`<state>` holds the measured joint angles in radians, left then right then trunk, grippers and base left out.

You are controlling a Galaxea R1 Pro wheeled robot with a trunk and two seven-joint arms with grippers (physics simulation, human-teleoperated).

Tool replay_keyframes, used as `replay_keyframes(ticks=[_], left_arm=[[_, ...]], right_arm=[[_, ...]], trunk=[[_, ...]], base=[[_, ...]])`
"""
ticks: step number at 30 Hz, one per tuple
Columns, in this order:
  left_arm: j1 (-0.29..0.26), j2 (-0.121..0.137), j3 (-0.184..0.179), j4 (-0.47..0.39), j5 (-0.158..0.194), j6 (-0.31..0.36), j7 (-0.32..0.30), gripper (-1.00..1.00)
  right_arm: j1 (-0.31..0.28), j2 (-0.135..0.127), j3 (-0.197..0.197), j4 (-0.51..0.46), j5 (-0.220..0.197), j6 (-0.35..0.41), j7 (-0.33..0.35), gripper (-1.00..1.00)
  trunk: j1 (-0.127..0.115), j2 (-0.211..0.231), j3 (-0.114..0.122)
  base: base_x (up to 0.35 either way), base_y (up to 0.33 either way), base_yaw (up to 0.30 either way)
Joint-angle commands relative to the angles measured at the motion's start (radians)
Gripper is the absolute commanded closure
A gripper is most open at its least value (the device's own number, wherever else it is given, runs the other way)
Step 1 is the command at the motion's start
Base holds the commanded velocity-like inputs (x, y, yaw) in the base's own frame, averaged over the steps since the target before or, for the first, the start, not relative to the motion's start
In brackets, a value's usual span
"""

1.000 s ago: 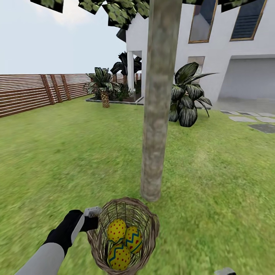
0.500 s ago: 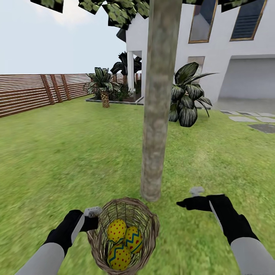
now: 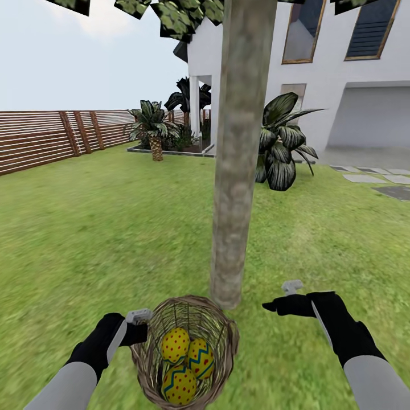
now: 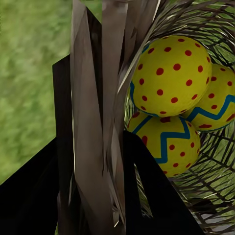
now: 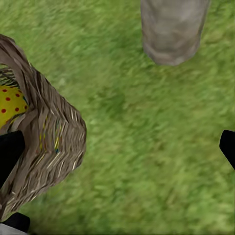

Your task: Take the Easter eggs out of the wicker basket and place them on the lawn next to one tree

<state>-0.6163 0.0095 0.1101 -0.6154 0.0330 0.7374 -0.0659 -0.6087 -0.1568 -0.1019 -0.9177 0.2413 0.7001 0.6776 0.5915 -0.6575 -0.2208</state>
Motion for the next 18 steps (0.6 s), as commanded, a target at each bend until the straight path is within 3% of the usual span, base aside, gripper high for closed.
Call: replay_keyframes(ticks=[1, 4, 7, 12, 14, 18], left_arm=[[-0.001, 0.0, 0.003, -0.001, 0.013, 0.005, -0.003, 1.0], [-0.001, 0.0, 0.003, -0.001, 0.013, 0.005, -0.003, 1.0], [-0.001, 0.0, 0.003, -0.002, 0.013, 0.005, -0.003, 1.0], [-0.001, 0.001, 0.003, -0.004, 0.013, 0.005, -0.003, 1.0], [-0.001, 0.0, 0.003, -0.004, 0.013, 0.005, -0.003, 1.0], [-0.001, 0.0, 0.003, -0.004, 0.014, 0.005, -0.005, 1.0]], right_arm=[[-0.001, 0.0, -0.002, -0.001, 0.011, 0.002, 0.01, -1.0], [0.0, -0.006, -0.002, 0.003, 0.01, 0.0, 0.002, -1.0], [0.0, -0.02, -0.003, 0.069, 0.009, -0.046, -0.002, -1.0], [0.0, -0.058, -0.006, 0.155, 0.008, -0.101, -0.004, -1.0], [0.0, -0.06, -0.006, 0.195, 0.01, -0.161, -0.009, -1.0], [0.003, -0.062, -0.006, 0.311, 0.04, -0.255, -0.086, -1.0]], trunk=[[0.0, -0.001, -0.002], [0.0, -0.001, -0.002], [0.0, -0.001, -0.002], [0.02, -0.036, -0.017], [0.027, -0.05, -0.024], [0.043, -0.078, -0.036]], base=[[0.011, 0.0, 0.0], [0.002, 0.0, 0.0], [0.0, 0.0, 0.0], [0.0, 0.0, 0.0], [0.0, 0.0, 0.0], [0.0, 0.0, 0.0]])
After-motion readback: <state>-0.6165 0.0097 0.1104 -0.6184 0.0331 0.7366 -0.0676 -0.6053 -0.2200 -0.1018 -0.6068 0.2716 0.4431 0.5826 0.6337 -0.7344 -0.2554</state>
